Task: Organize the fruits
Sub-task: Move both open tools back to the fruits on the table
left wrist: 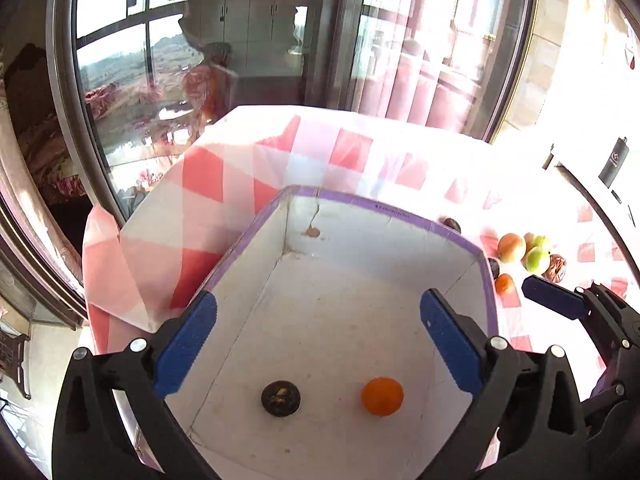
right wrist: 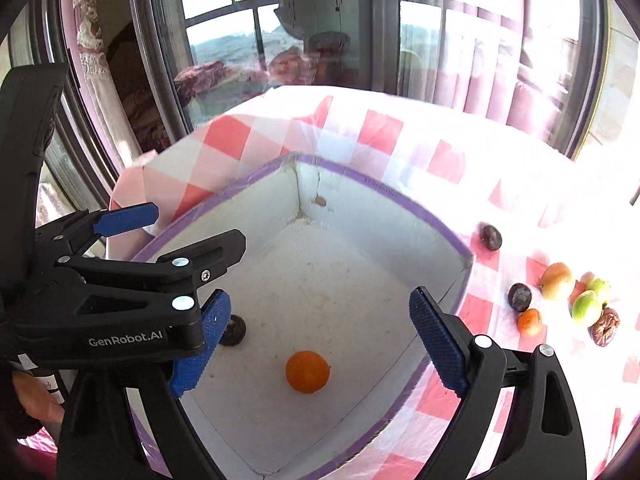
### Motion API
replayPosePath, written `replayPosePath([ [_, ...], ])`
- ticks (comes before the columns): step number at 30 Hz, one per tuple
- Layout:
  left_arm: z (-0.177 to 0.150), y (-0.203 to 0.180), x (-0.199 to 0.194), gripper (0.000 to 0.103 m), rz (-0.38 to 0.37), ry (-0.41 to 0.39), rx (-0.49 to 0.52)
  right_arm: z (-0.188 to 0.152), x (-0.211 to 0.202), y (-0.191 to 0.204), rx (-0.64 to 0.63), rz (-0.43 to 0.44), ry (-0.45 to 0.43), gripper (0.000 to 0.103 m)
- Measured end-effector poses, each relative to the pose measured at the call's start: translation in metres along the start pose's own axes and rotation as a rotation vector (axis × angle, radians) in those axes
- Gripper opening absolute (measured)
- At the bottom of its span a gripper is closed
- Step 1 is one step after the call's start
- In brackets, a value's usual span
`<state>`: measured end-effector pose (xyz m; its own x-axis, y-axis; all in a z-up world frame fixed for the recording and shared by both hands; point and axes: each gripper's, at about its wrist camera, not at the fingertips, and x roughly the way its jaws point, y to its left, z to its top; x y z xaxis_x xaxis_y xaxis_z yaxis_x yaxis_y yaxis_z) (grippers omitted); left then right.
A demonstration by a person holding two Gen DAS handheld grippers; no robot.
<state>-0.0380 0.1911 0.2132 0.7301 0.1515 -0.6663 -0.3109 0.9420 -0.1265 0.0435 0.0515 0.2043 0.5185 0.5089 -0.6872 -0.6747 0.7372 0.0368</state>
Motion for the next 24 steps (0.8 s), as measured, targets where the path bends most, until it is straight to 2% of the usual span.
replayPosePath([
  [1,0.009,-0.012,-0.005,0.102,-0.020,-0.052,0.022,0.001,-0.020,-0.011,0.011,-0.060,-0.092,0.098],
  [2,0.018,-0.023,-0.007,0.102,-0.022,-0.083,0.056,-0.003,-0.037,-0.007,0.029,-0.143,-0.156,0.098],
  [3,0.023,-0.043,-0.007,0.102,-0.019,-0.099,0.095,-0.007,-0.046,-0.021,0.044,-0.216,-0.181,0.098],
  [4,0.023,-0.062,-0.010,0.102,-0.026,-0.099,0.131,-0.015,-0.048,-0.035,0.064,-0.289,-0.169,0.098],
  [6,0.013,-0.110,-0.003,0.101,-0.059,-0.076,0.197,-0.036,-0.035,-0.071,0.123,-0.392,-0.043,0.098],
  [9,0.006,-0.173,0.025,0.101,-0.127,0.006,0.256,-0.081,-0.046,-0.134,0.348,-0.504,-0.021,0.098],
  [11,-0.005,-0.206,0.049,0.101,-0.205,0.078,0.264,-0.119,-0.054,-0.180,0.462,-0.531,0.015,0.098],
  [13,-0.031,-0.229,0.073,0.101,-0.225,0.141,0.273,-0.157,-0.040,-0.208,0.503,-0.569,0.101,0.098],
  [17,-0.076,-0.254,0.138,0.101,-0.154,0.160,0.293,-0.206,0.004,-0.258,0.556,-0.537,0.184,0.098],
  [20,-0.097,-0.267,0.174,0.101,-0.087,0.234,0.354,-0.212,0.023,-0.275,0.495,-0.545,0.196,0.098],
  [24,-0.110,-0.274,0.198,0.101,-0.028,0.254,0.407,-0.211,0.047,-0.300,0.465,-0.525,0.217,0.092],
])
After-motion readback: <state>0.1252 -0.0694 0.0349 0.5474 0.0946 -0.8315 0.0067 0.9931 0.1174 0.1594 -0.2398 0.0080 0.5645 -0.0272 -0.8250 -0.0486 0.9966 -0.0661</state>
